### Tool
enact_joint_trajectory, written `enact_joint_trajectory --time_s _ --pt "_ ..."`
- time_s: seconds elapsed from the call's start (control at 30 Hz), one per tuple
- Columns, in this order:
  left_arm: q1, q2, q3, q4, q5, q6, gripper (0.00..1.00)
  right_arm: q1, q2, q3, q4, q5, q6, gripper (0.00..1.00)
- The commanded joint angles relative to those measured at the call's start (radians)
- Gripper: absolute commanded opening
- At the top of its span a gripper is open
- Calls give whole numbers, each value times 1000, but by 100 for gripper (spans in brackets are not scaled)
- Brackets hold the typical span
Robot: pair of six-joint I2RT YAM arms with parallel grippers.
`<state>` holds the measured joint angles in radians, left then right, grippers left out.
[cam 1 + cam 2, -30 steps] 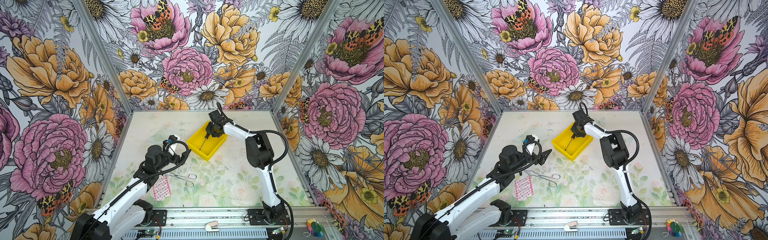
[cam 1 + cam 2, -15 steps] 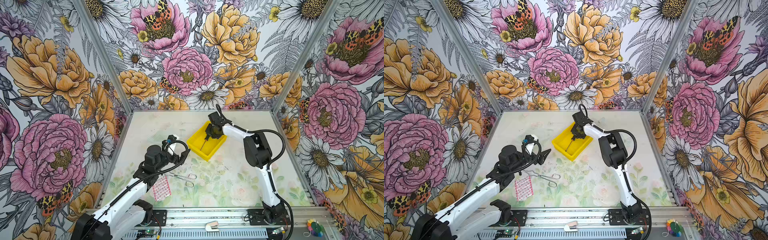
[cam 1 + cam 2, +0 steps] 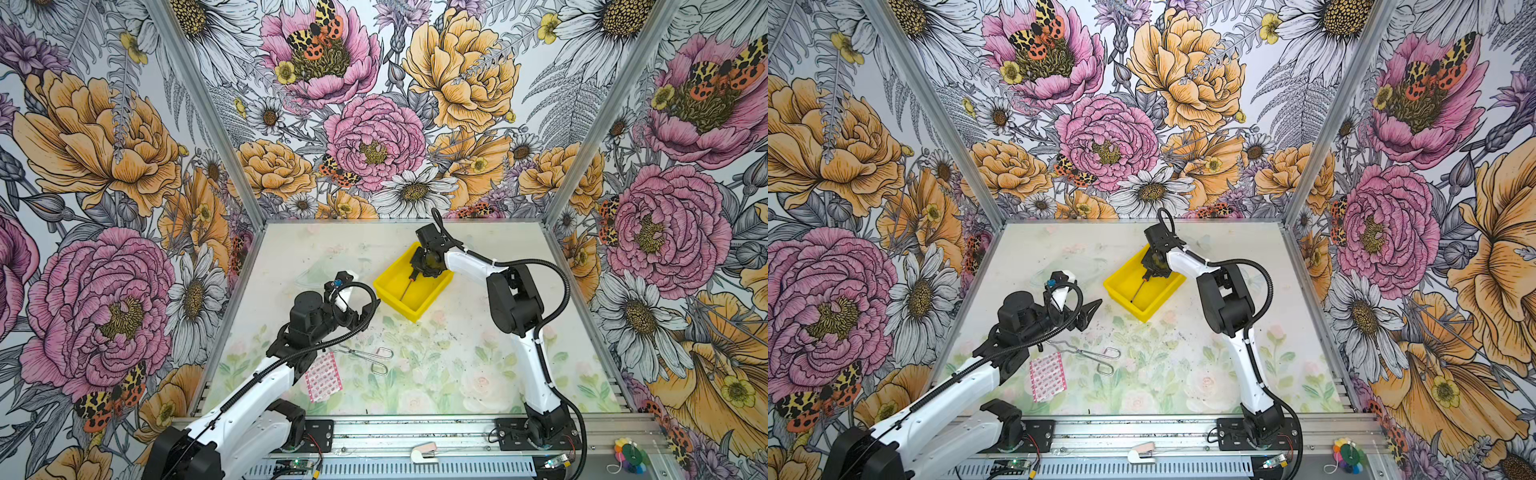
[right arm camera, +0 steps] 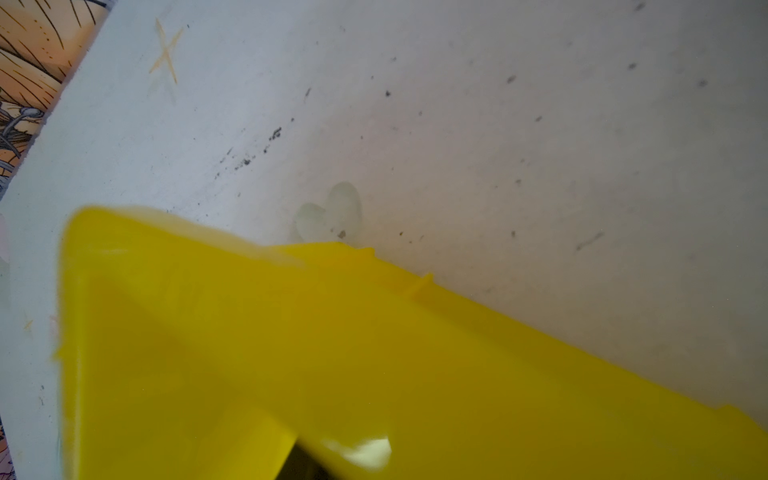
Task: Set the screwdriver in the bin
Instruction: 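Lower the screwdriver into the bin and open the right gripper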
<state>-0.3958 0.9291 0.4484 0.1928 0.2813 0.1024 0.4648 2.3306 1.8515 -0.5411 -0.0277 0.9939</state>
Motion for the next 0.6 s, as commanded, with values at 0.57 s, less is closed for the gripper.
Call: enact_joint_trajectory --time_s 0.57 --pt "-4 -48 -14 46 42 -15 99 18 -99 -26 -13 83 -34 50"
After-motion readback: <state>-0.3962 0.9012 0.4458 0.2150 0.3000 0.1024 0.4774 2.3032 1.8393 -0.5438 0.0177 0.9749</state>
